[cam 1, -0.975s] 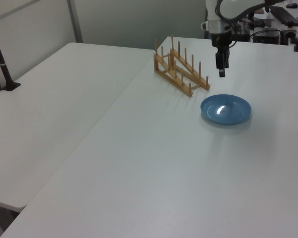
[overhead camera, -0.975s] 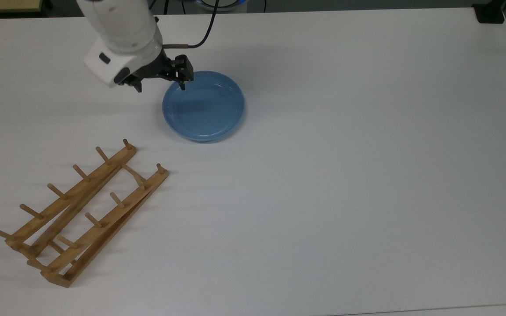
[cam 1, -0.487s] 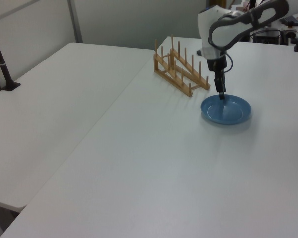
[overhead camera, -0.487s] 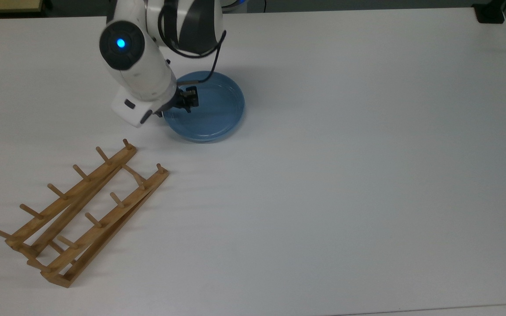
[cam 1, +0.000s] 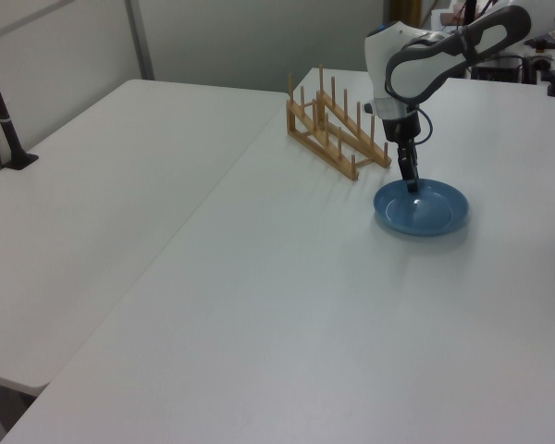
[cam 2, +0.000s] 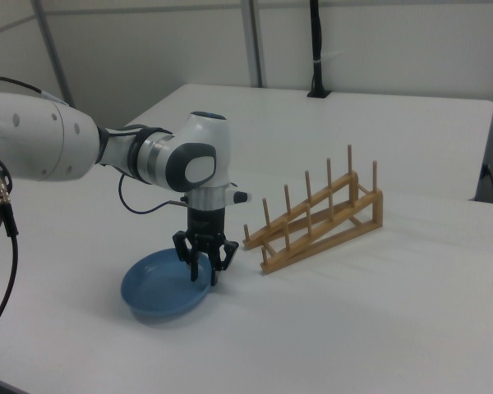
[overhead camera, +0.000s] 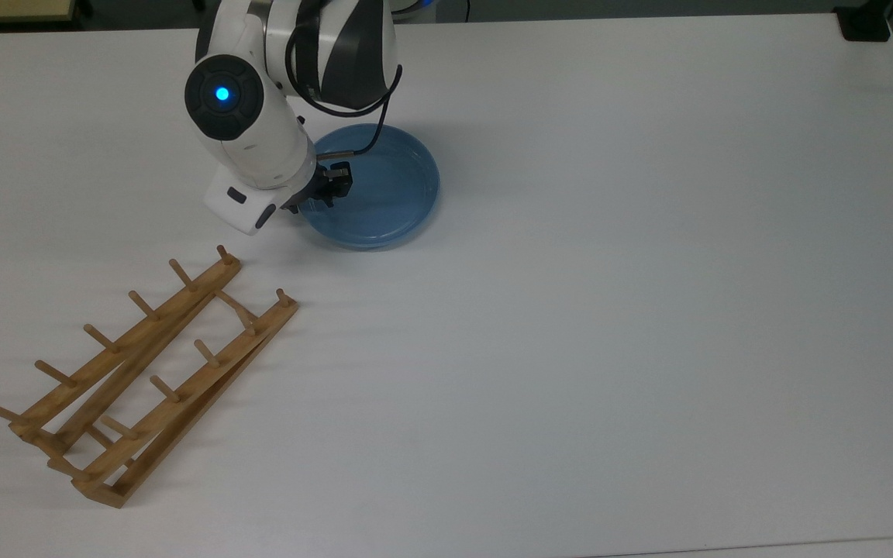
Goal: Place plate in plate rack
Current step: 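Lower the gripper and close it on the blue plate's rim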
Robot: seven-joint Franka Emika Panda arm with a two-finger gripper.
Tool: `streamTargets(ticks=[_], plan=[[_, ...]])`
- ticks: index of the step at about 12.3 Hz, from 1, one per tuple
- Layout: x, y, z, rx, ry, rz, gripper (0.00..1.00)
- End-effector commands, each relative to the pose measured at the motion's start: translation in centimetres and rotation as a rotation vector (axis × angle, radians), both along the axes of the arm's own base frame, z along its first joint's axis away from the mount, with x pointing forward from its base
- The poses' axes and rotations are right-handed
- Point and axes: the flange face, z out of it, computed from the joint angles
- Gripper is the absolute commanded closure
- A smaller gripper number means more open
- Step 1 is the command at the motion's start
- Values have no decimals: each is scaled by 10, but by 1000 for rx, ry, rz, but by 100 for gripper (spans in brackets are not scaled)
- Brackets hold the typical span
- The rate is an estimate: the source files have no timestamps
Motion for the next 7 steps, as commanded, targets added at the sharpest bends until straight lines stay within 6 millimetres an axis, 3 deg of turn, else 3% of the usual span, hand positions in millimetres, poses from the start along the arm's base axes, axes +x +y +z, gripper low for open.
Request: streamTargets(ticks=[1, 7], plan=[[-2, 1, -1, -14, -16, 32, 75], [-1, 1, -8, -26, -18, 57, 96]])
